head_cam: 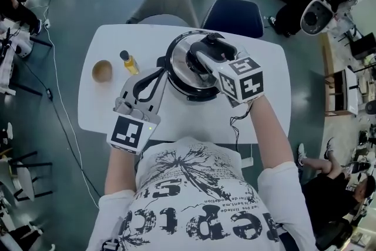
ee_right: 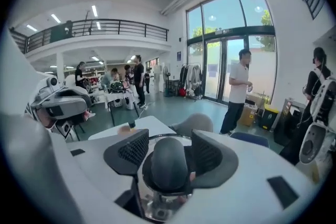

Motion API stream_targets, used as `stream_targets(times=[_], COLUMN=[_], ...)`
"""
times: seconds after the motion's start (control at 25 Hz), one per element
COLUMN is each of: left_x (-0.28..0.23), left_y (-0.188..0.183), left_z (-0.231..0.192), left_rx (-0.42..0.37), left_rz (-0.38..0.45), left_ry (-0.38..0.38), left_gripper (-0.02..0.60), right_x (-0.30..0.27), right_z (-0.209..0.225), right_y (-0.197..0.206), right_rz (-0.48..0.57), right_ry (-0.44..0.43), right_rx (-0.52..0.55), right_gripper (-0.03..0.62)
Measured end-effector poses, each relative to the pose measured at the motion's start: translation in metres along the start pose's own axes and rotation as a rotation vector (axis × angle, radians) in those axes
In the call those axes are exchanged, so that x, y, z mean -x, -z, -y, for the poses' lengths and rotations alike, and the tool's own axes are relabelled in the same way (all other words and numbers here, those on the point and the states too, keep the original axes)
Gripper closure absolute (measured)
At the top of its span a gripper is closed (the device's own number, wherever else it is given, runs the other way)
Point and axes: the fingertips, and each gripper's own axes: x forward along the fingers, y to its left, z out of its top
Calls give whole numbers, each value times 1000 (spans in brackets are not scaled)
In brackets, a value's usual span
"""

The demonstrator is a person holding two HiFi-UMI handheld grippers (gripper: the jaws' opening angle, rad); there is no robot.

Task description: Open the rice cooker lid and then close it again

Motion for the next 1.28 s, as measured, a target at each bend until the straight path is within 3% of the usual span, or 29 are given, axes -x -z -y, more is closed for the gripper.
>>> stream_targets(times=[0.2,0.32,0.36,0.4,0.68,1.0,1.28], left_x=[2,4,5,5,4,9,12], left_y=[-2,-7,-8,-9,-9,5,9], left_z=[2,3,3,2,-2,2,5], left_rx=[-6,-9,-8,-7,7,3,-6], left_rz=[6,13,15,16,14,-52,-74], left_ry=[-8,-13,-16,-19,-32,-25,-29], left_gripper=[568,568,568,568,568,568,568], right_x=[31,49,55,61,81,102,106], right_z=[-2,-5,-7,-9,-23,-32,-34], right_y=[-10,-9,-8,-6,15,19,21], right_rz=[205,300,331,357,417,481,484], right_ry=[79,92,99,102,95,110,125], right_rx=[76,62,58,59,61,72,72], right_gripper=[425,513,568,579,580,582,583])
